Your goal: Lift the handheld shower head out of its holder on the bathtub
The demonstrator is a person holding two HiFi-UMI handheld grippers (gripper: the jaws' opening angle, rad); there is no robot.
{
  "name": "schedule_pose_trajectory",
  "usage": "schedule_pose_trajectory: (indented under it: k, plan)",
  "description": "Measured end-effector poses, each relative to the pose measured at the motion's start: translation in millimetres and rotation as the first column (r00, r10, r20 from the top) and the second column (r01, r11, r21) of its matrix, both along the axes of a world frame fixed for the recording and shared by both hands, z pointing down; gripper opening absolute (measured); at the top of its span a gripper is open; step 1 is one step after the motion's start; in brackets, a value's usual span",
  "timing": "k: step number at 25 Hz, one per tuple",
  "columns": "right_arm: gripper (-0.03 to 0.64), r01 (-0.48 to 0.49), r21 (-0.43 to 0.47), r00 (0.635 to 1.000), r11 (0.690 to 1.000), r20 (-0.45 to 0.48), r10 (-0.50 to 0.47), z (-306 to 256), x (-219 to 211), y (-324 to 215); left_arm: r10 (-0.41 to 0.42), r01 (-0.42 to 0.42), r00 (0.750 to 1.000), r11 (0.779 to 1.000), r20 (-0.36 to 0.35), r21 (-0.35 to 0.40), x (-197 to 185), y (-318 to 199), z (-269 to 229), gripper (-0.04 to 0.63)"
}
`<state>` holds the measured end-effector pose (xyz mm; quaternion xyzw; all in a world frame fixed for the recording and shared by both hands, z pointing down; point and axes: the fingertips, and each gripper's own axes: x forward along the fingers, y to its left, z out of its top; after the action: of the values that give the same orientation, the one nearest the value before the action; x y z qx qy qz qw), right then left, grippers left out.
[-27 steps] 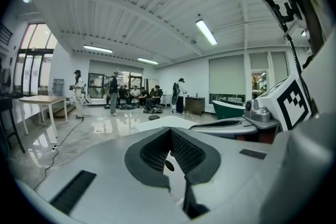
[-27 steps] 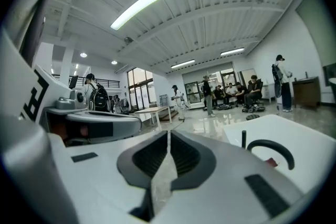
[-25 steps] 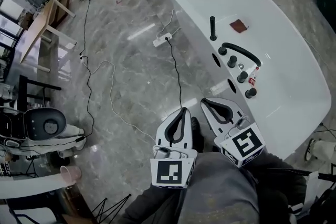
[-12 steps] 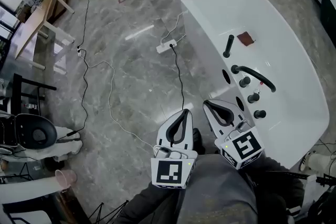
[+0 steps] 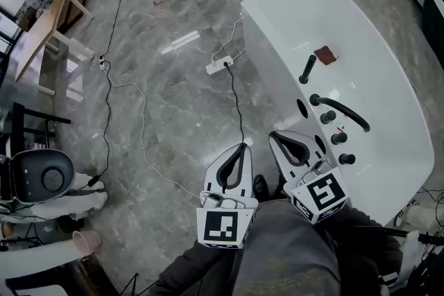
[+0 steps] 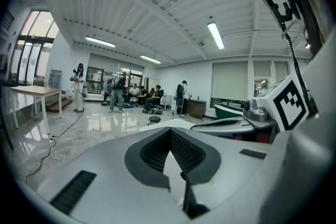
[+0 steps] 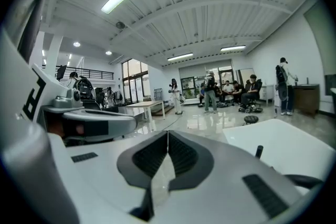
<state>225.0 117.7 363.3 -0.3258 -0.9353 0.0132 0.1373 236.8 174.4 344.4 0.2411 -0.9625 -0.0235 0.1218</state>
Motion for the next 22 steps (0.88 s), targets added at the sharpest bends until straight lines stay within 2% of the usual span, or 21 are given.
schedule_pose_trajectory:
  k: [7,13,22]
  plan:
    - [0.005,-0.003,0.0,1.0,1.0,-0.015,0.003,5.4,-38.3,-4.7,0.011,-0.012,1.0,1.0,-0.017,-0.006,-38.5,-7.3,6.8,0.002]
    - [0.005,-0.002,-0.026,1.0,1.0,-0.006,0.002,-1.4,-96.4,-11.3,-0.004,0.004,1.0,0.999,-0.013,-0.033,-91.4,-10.3,0.1,0.002]
    - [0.005,-0.004,-0.024,0.998,1.0,-0.064,0.002,18.1,-168.2,-28.2,-0.012,0.011,0.998,1.0,-0.056,-0.026,-169.6,-25.8,16.6,0.002]
